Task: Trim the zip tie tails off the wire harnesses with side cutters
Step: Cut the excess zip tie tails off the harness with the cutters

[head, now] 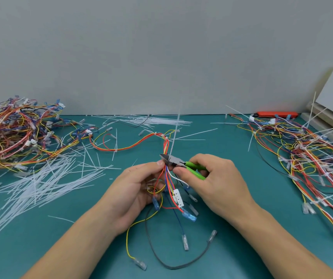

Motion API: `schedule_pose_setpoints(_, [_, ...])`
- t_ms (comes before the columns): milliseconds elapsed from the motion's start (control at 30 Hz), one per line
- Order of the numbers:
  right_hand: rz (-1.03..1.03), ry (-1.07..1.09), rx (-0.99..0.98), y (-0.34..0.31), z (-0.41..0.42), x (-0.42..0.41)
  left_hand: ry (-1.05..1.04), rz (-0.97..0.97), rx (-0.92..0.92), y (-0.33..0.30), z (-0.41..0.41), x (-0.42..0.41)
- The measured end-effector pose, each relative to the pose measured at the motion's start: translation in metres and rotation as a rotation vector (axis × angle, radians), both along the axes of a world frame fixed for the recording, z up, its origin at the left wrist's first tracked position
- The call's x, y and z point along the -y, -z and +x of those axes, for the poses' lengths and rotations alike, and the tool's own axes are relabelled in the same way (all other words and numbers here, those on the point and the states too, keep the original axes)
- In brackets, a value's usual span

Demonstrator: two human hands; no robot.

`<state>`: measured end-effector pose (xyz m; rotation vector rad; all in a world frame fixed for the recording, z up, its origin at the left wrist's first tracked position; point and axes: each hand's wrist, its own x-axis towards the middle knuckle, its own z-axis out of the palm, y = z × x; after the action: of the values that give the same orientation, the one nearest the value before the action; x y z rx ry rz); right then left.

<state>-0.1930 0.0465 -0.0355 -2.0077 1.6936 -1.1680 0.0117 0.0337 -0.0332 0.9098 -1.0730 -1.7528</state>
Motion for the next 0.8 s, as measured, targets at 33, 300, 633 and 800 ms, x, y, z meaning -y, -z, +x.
schedule_pose_setpoints(33, [-0.001,-0.002,-0.007,-0.0009,-0.0001,-0.0005,0.006,-0.004,0.004,0.0002,0.0002,0.0001])
schedule_pose_setpoints(300, [0.031,-0.033,-0.012,0.0046,0.0018,-0.0032,0.020,-0.027,0.010,0.0010,0.0005,0.0001])
schedule_pose_setpoints(633, [0.055,-0.052,0.023,0.0044,0.0025,-0.0030,0.023,-0.027,0.032,0.0007,0.0007,0.0003])
schedule_pose_setpoints(800, [0.075,-0.029,0.057,0.0021,0.0015,-0.0030,0.011,-0.014,0.024,-0.0008,0.0000,-0.0005])
